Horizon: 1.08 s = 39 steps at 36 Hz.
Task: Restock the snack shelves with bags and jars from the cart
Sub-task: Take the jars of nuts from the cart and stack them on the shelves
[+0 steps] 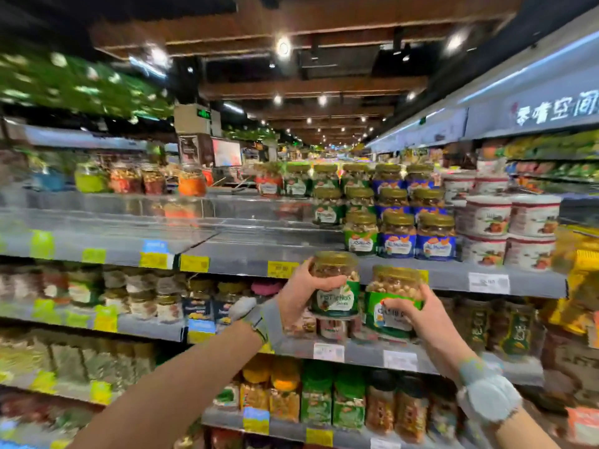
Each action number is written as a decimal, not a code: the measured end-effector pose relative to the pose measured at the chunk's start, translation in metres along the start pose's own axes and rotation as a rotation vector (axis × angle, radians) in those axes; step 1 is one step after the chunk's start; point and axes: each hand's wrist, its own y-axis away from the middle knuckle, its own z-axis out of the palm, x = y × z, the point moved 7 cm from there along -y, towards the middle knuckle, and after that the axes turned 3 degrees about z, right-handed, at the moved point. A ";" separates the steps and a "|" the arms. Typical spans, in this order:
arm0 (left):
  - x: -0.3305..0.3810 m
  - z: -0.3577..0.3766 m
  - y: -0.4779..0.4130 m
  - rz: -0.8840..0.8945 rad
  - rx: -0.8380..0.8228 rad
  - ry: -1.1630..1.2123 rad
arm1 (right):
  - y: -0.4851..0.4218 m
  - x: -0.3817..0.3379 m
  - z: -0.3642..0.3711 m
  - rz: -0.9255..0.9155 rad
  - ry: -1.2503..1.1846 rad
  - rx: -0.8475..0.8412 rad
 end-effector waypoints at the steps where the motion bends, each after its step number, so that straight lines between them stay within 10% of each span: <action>1: 0.008 -0.016 -0.011 0.022 0.036 0.006 | -0.010 -0.008 0.013 -0.014 0.003 0.001; 16: 0.071 -0.146 -0.152 0.286 0.188 -0.125 | -0.114 -0.064 0.087 -0.191 0.181 0.160; 39: 0.031 -0.184 -0.247 0.164 0.311 -0.648 | -0.196 -0.064 0.137 -0.198 0.302 0.097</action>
